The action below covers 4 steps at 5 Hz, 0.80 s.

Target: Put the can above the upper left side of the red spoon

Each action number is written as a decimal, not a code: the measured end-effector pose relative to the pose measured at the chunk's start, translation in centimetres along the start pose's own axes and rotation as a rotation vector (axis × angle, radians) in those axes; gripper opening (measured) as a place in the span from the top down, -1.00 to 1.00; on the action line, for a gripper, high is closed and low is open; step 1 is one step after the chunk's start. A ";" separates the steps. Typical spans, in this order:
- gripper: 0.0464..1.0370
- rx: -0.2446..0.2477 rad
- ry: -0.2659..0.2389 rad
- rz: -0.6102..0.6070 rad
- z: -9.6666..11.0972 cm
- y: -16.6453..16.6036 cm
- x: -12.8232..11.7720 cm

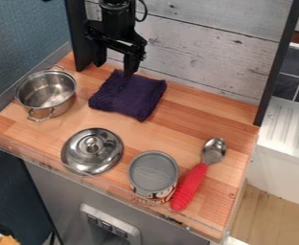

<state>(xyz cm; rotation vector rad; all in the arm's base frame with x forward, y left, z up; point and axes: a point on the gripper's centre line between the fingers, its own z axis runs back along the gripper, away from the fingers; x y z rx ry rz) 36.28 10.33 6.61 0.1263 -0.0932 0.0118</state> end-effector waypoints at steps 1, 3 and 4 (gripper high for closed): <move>-0.93 -0.015 0.034 -0.004 -1.2 -0.4 -0.5; -0.93 -0.113 0.020 -0.042 2.6 -4.5 -5.1; -0.93 -0.150 0.041 -0.092 3.6 -6.9 -9.0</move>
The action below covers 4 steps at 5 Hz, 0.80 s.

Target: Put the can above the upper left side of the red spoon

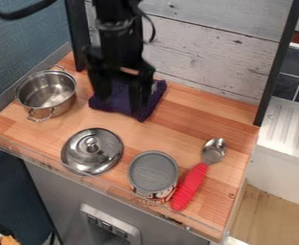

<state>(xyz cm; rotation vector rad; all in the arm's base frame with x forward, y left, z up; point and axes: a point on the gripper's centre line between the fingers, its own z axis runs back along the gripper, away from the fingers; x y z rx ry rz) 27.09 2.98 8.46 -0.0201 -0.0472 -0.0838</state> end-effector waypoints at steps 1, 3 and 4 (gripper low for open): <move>-0.93 -0.028 0.053 -0.037 -1.3 -2.7 -4.0; -0.93 0.005 0.093 -0.105 -4.5 -6.0 -7.1; -0.93 0.014 0.118 -0.124 -5.6 -6.7 -7.4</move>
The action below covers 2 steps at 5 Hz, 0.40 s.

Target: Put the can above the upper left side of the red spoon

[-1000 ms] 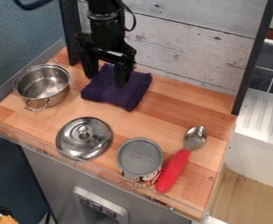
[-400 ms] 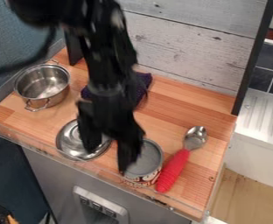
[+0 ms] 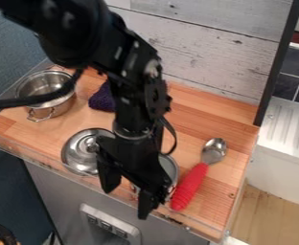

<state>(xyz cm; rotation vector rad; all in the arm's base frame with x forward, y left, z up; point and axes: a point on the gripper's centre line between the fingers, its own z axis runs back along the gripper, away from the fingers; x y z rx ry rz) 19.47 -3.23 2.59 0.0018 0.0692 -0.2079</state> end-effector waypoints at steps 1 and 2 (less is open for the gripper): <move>-0.93 0.007 0.031 0.014 -0.9 -0.1 0.4; -0.93 0.006 0.034 0.018 -1.2 0.2 1.6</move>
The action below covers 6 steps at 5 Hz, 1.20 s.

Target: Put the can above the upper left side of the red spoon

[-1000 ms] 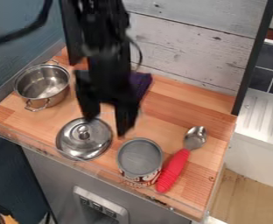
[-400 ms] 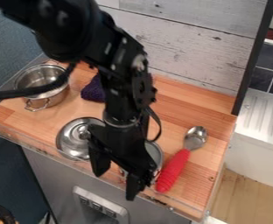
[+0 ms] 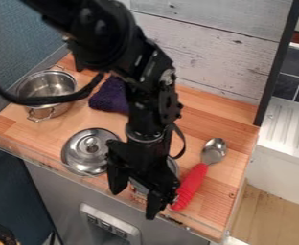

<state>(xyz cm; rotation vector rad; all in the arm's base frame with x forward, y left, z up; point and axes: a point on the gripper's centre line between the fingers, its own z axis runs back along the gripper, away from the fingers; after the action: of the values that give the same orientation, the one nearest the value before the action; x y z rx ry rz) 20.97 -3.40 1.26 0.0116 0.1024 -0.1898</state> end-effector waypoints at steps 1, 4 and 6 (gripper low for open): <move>-0.93 -0.007 -0.011 0.027 0.4 0.7 1.4; -0.93 0.011 -0.012 0.074 0.2 1.9 6.4; -0.93 0.015 -0.047 0.101 0.6 2.7 10.7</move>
<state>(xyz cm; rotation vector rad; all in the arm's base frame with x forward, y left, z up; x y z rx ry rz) 32.02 -2.81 0.79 0.0277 0.0536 -0.0894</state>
